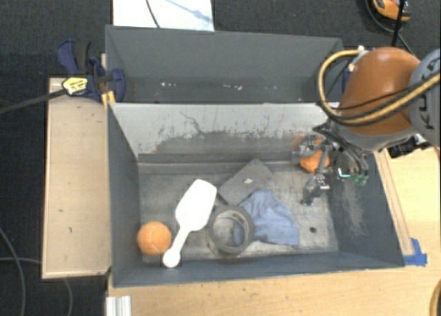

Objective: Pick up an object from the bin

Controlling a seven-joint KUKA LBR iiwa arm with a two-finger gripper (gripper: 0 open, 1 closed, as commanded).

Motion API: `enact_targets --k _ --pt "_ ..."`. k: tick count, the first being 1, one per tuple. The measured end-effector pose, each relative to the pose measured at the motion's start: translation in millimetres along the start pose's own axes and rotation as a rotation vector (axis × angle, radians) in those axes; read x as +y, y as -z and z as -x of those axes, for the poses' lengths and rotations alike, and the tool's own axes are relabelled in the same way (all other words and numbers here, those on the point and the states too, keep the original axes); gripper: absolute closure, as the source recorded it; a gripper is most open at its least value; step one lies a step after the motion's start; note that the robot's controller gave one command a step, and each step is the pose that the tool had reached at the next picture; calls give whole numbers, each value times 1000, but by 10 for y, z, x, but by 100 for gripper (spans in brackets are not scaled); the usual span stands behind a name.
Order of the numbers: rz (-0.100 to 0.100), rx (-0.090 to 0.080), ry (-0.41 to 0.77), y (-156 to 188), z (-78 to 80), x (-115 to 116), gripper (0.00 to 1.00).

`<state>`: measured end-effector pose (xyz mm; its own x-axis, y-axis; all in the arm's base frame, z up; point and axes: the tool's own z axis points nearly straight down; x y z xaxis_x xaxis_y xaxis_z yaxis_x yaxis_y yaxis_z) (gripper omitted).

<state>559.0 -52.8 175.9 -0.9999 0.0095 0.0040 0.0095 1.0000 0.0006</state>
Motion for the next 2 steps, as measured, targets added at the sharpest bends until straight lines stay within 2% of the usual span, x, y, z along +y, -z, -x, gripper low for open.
enact_targets --k 1,2 --pt "-1 -8 1 38 18 2 0" --pt "0 -9 -65 -1018 -6 576 100"
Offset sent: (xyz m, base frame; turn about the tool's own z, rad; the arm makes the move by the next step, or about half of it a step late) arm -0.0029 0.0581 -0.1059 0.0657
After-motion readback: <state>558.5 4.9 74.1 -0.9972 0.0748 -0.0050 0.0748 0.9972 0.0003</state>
